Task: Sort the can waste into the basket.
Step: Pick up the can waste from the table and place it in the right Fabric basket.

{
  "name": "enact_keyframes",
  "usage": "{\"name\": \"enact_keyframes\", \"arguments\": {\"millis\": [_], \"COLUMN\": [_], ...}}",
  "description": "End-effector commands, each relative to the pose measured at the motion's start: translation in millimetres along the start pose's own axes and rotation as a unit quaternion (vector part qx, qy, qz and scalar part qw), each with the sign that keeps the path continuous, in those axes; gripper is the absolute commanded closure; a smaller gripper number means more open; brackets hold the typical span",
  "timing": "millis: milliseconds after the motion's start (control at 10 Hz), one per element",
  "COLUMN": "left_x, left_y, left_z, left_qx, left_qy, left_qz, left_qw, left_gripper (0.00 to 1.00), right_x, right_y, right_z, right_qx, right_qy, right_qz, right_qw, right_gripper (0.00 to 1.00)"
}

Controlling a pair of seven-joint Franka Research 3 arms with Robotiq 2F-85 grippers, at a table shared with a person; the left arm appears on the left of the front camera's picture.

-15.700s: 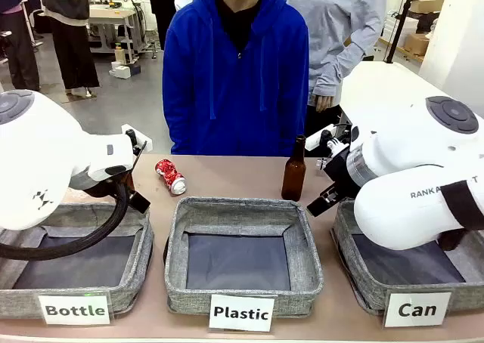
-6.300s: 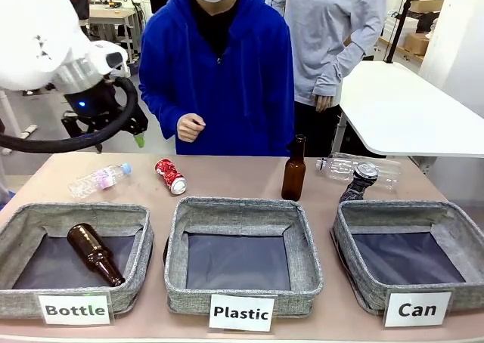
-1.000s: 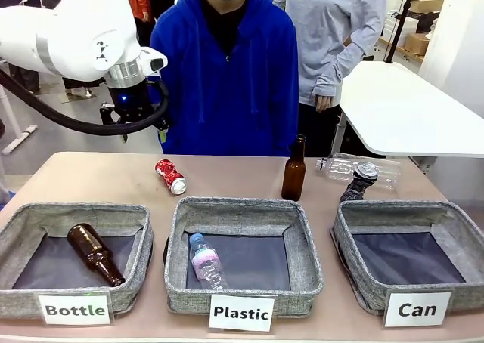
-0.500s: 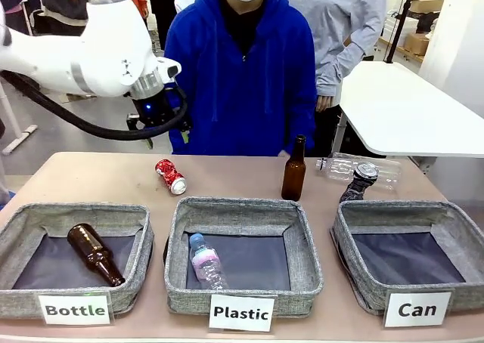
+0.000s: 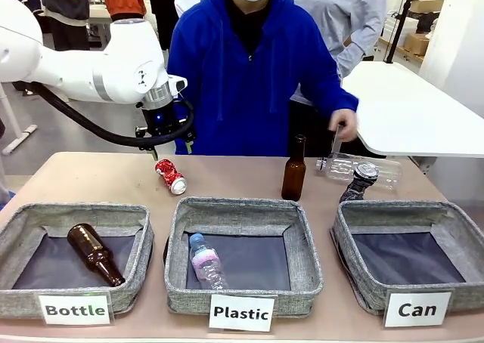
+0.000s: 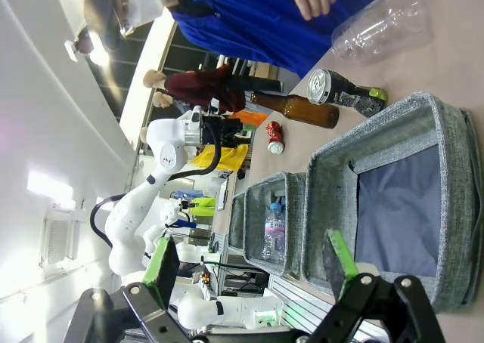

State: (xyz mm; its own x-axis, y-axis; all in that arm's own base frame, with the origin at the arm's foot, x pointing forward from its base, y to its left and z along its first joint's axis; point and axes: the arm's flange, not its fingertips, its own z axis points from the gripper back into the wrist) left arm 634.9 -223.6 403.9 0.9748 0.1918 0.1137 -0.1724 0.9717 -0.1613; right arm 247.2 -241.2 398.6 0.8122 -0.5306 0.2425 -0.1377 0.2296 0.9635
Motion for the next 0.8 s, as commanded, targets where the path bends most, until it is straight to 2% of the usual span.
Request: {"name": "enact_keyframes", "arguments": {"millis": [0,200,300,600,700], "left_x": [6,-1,-4,7,14], "left_y": [1,4,4,8,11], "left_z": [-8,-21,-24,-47,-59], "left_qx": [0.007,0.000,-0.001,0.020,0.037], "left_qy": [0.011,-0.015,-0.035,-0.063,-0.055], "left_qz": [0.096,0.211,0.233,0.225,0.219], "left_qw": [0.995,0.977,0.972,0.972,0.973], "left_gripper": [0.00,0.00,0.00,0.00,0.00], "right_x": [2,2,2,2,2], "right_y": [2,2,2,2,2], "right_z": [-1,-1,-1,-1,-1], "right_qx": [0.011,0.011,0.011,0.011,0.011], "right_qy": [-0.008,-0.008,-0.008,-0.008,-0.008], "right_qz": [0.008,0.008,0.008,0.008,0.008], "right_qw": [1.000,1.000,1.000,1.000,1.000], "right_gripper": [0.00,0.00,0.00,0.00,0.00]}}
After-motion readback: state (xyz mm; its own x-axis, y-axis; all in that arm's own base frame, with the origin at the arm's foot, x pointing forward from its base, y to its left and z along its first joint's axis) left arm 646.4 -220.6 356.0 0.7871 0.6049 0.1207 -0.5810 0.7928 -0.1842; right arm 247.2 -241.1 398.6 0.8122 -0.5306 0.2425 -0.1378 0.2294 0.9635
